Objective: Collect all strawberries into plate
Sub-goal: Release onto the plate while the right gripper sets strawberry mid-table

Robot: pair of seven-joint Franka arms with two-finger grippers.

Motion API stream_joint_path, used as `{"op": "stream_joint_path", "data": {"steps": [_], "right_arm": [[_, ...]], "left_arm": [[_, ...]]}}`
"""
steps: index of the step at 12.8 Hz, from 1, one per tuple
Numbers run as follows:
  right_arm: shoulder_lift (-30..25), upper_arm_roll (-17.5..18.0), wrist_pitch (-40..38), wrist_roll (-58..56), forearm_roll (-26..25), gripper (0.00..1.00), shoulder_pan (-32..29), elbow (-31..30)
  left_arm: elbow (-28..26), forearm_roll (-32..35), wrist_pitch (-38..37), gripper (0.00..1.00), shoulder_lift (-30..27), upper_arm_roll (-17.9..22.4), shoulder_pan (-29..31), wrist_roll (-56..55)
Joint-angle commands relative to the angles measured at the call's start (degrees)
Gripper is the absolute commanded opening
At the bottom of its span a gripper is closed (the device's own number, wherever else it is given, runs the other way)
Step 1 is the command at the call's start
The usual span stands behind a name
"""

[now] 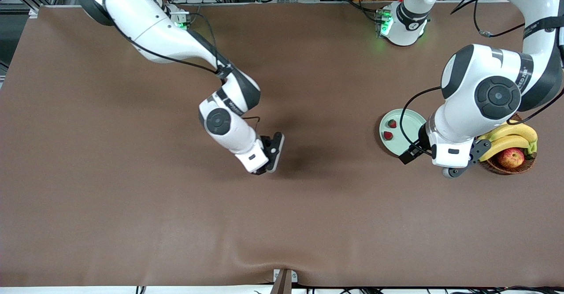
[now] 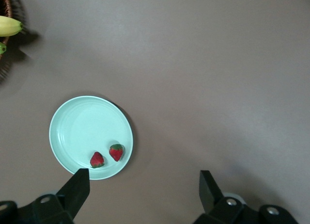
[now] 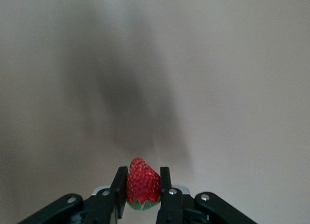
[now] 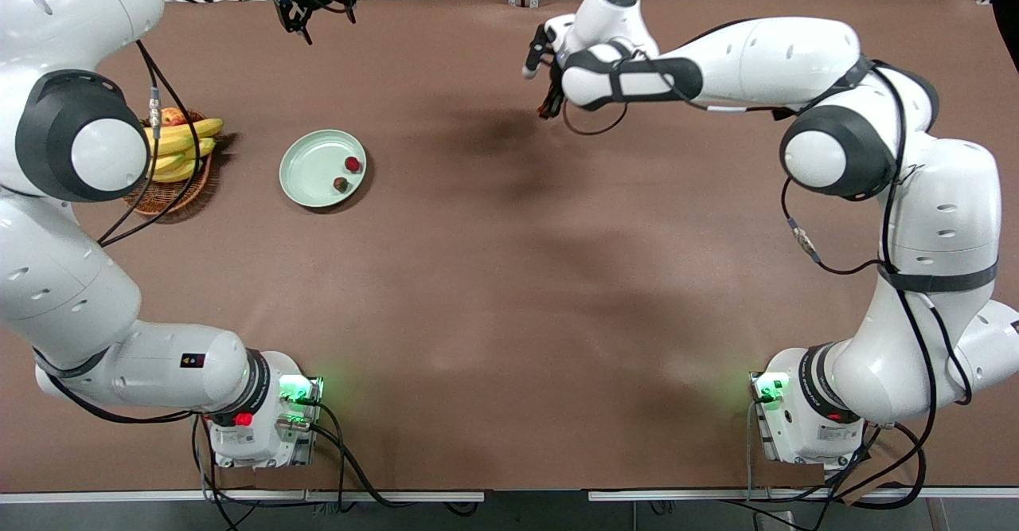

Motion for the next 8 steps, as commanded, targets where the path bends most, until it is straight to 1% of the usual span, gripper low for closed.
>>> {"op": "stream_joint_path", "data": {"steps": [1,2,3,4,5,7,8], "right_arm": [[0.0,-1.5,-0.1,9.3,0.1,0.00,3.4,-1.5],[0.0,-1.9,-0.1,11.5,0.0,0.01,3.7,-2.5],[0.0,-2.8,-0.1,12.8,-0.1,0.10,3.8,-3.0],[-0.1,-3.1,-0.2,13.4,0.0,0.40,3.8,-3.1],[-0.2,-3.2,-0.2,13.7,-0.1,0.99,3.7,-3.5],[-1.7,-3.9,-1.4,13.9,0.0,1.00,3.5,-3.6],[-2.9,-4.1,-4.0,14.7,0.0,1.00,3.1,-3.5]], "left_arm": [[2.7,-0.5,-1.6,1.00,0.2,-0.7,0.3,0.2],[2.6,-0.6,-1.6,1.00,-0.6,-0.9,0.4,0.2],[2.6,-0.6,-1.7,1.00,-1.0,-1.3,0.5,0.2],[2.5,-0.8,-2.0,1.00,-1.0,-1.8,0.4,0.0],[2.1,-2.2,-2.0,1.00,-0.6,-2.8,0.5,-0.5],[1.8,-4.2,-1.9,1.00,0.5,-3.0,-0.1,-2.5],[1.9,-4.4,-1.6,1.00,1.6,-3.0,-0.8,-3.2]]}}
